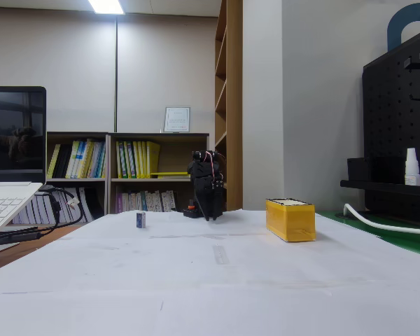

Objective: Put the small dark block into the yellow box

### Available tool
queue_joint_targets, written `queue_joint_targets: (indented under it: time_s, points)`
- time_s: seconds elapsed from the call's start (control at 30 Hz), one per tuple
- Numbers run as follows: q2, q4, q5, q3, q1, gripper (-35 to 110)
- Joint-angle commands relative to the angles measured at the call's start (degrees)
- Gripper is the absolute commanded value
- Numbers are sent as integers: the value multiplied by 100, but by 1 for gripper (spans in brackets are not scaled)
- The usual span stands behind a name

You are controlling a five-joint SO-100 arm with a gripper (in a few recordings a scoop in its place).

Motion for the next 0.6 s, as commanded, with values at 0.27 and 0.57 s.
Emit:
queue_joint_targets:
  time_s: [0.27, 0.57]
  points:
    - [2048, -308, 668, 1986, 422, 3]
    - [4131, 1178, 1872, 5440, 686, 4]
